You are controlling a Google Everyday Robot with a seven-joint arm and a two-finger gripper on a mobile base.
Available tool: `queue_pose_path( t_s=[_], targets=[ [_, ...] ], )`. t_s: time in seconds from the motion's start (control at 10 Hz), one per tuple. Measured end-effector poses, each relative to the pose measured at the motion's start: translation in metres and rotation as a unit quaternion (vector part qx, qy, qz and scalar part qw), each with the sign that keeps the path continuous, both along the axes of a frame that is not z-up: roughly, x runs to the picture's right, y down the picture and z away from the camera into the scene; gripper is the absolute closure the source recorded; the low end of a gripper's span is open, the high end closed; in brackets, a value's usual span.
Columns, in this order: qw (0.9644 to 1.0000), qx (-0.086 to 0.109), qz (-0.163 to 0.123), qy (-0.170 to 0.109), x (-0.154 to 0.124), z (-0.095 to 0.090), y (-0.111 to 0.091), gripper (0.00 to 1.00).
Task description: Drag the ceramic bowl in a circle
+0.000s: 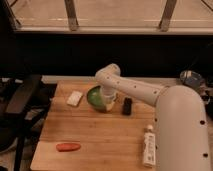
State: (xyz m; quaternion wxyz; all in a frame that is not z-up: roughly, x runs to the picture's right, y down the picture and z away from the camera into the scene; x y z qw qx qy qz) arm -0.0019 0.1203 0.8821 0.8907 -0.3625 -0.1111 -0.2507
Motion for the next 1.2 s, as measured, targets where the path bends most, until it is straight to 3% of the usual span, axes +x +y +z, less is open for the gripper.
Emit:
queue_pose_path(
  t_s=[0.2,0.3,0.5,0.8,1.2],
  targets=[
    [0.9987,-0.006,-0.028,-0.042,-0.041,-0.009,0.022,0.99],
    [0.9977,-0.007,-0.036,-0.057,-0.054,-0.022,0.038,0.99],
    [0.9973,-0.008,-0.04,-0.061,-0.062,-0.038,0.056,0.99],
    [0.9989,-0.001,-0.028,-0.038,-0.039,-0.054,0.066,0.99],
    [0.9996,0.015,0.001,0.024,0.041,-0.063,0.049,0.99]
  ],
)
